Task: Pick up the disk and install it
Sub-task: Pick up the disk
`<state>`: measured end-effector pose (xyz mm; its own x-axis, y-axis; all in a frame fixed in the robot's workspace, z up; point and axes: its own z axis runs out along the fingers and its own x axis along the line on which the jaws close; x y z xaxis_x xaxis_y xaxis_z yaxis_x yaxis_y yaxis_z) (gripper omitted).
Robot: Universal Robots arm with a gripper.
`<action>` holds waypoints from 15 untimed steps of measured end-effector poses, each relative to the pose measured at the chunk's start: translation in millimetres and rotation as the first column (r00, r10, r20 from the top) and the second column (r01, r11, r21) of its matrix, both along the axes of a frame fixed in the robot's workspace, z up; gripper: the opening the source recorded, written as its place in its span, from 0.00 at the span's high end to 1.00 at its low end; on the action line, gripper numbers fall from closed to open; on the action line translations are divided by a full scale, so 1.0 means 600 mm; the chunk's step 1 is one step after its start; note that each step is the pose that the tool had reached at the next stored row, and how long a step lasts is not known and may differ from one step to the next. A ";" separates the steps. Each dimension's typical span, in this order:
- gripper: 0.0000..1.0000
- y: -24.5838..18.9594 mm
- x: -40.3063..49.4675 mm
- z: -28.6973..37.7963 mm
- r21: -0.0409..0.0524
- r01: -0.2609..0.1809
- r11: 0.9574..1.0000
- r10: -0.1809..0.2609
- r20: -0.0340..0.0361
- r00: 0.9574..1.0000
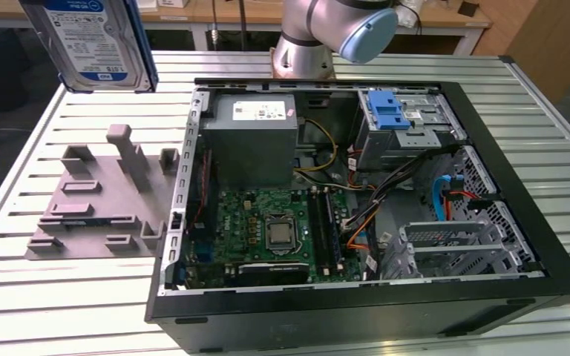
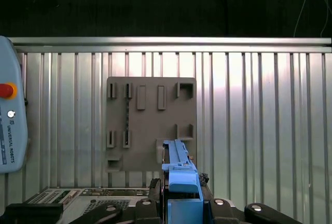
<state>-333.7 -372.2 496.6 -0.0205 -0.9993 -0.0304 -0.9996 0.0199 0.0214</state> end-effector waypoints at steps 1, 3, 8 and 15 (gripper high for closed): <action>0.64 0.0000 0.001 0.000 0.000 0.000 1.000 0.000 0.000 1.000; 0.64 0.0000 0.002 0.000 0.000 0.000 1.000 0.000 0.000 1.000; 0.64 0.0000 0.008 0.000 0.000 0.000 1.000 0.000 0.000 1.000; 0.64 0.0000 0.010 0.000 0.000 0.000 1.000 0.000 0.000 1.000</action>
<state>-327.6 -372.2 496.6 -0.0205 -0.9993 -0.0305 -0.9996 0.0199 0.0214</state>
